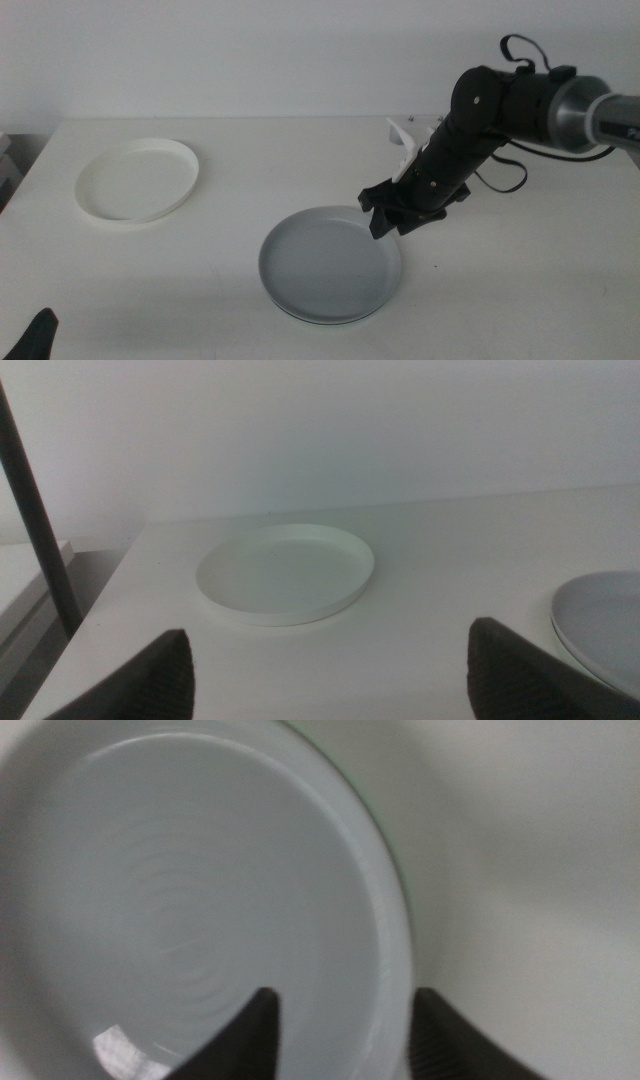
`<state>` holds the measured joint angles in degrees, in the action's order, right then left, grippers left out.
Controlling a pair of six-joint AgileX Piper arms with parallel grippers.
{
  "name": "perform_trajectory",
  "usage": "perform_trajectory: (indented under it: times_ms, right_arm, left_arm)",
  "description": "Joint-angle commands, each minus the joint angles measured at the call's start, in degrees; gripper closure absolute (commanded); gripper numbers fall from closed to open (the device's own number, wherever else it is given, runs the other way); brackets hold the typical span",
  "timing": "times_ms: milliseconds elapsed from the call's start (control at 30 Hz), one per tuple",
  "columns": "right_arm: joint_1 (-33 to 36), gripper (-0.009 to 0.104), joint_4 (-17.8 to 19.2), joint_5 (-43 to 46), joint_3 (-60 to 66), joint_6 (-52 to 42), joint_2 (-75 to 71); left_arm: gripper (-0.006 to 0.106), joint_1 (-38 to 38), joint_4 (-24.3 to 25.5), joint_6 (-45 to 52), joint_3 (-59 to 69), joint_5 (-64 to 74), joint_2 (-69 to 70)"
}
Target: Stack the three bowls on top of each other.
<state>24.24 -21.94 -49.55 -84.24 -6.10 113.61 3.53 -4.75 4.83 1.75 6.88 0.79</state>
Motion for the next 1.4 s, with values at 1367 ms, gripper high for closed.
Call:
perform_trajectory:
  times_ms: [1367]
  right_arm:
    - [0.0,0.048,-1.3,5.6,22.0,-12.1,-57.3]
  left_arm:
    - [-0.004,-0.1,-0.4,-0.7,-0.3,-4.6,0.7]
